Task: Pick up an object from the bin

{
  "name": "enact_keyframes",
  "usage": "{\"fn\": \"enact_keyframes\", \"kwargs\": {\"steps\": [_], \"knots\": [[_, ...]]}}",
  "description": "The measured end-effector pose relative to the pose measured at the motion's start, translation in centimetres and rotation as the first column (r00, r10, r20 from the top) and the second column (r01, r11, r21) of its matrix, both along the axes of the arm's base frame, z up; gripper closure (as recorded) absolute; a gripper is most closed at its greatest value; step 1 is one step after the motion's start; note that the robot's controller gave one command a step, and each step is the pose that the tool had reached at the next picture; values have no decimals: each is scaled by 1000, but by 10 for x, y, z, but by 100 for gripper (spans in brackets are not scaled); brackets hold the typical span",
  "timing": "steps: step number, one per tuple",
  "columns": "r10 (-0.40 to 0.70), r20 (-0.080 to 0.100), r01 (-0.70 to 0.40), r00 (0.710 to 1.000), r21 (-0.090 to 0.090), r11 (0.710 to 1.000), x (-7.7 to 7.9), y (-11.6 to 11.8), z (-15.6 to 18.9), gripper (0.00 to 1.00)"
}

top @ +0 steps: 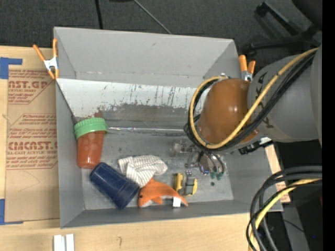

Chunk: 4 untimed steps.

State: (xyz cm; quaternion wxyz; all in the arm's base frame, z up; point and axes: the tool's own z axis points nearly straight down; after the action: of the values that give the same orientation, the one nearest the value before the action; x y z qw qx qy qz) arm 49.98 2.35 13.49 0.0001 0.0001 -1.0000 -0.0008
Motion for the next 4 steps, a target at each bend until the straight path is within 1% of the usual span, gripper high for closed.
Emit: {"fn": "enact_keyframes", "kwargs": {"steps": [1,2,3,4], "knots": [[0,0,0,1000,0,1000,0,0,0,0],[-71,-2,71,997,-1,997,-3,10,-61,100],[-72,0,72,997,0,997,-2,10,-61,0],[-72,-1,72,997,0,997,-3,10,-61,100]]}}
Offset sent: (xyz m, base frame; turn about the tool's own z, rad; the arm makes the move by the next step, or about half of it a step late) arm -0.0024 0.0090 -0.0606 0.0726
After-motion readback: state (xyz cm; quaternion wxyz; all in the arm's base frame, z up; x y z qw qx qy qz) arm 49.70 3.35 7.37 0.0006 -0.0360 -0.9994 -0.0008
